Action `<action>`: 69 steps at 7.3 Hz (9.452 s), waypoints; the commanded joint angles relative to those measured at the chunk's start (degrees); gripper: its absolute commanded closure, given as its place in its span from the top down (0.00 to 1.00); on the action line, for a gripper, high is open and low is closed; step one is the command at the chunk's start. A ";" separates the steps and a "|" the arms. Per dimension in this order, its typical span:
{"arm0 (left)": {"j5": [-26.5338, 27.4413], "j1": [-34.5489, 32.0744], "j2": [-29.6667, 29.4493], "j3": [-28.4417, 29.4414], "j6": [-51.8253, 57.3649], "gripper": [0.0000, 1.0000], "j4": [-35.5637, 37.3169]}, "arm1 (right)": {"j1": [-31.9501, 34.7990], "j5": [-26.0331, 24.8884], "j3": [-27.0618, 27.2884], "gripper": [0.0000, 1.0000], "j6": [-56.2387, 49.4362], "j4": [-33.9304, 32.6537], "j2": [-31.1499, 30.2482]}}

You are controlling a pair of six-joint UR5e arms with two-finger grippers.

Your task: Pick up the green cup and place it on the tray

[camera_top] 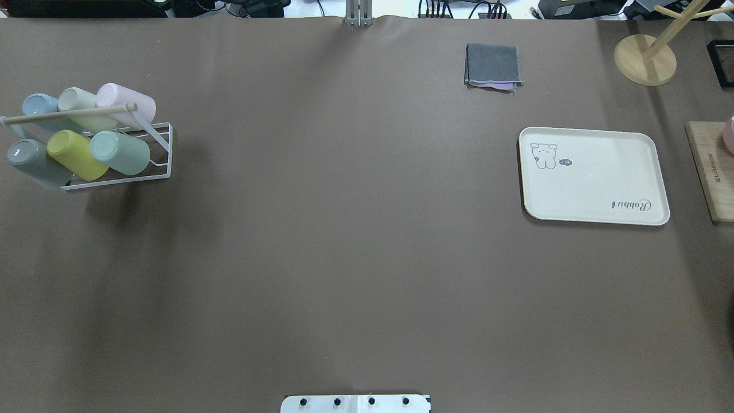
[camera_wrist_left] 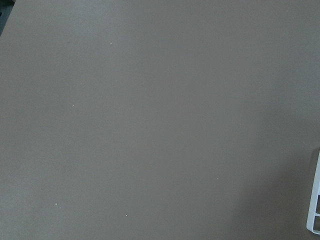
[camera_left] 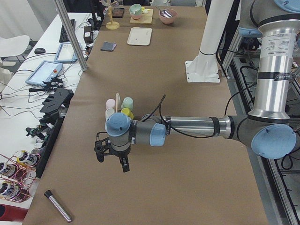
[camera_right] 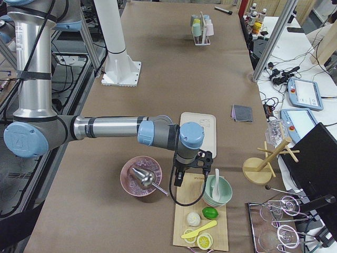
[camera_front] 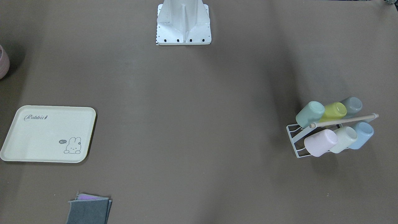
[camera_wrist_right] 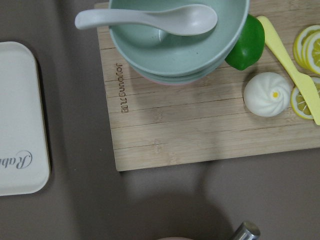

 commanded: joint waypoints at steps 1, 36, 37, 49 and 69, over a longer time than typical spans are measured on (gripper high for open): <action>-0.14 0.00 -0.08 -0.13 0.00 0.98 0.13 | 0.00 0.14 -0.30 1.00 0.00 0.09 0.31; 81.51 67.11 -5.90 -32.76 65.66 0.98 15.42 | -26.45 -3.28 -23.95 0.44 22.50 16.08 17.45; 86.38 68.11 -5.28 -30.56 71.48 0.98 15.34 | -26.45 -3.29 -23.95 0.32 22.41 16.08 17.45; 108.38 70.84 -9.40 -13.32 81.12 0.98 15.69 | -18.12 10.31 -20.79 0.00 20.48 17.23 17.28; 111.75 71.54 -10.19 -6.28 77.69 0.98 15.51 | -56.94 -4.96 -11.82 0.00 79.46 43.24 37.14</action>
